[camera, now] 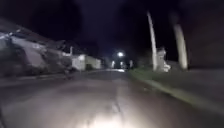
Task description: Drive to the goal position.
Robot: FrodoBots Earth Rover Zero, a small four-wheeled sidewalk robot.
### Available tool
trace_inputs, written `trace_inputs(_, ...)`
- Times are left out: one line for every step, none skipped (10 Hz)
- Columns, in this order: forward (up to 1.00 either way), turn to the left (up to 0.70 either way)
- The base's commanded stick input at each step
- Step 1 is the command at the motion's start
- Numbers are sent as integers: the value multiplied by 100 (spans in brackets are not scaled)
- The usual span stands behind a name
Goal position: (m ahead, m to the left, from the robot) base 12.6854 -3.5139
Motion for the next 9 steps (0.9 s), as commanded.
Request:
trace_inputs(70,-35)
trace_inputs(70,-35)
trace_inputs(70,-35)
trace_inputs(70,-35)
trace_inputs(70,-35)
trace_inputs(70,-35)
trace_inputs(70,-35)
trace_inputs(70,-35)
trace_inputs(70,-35)
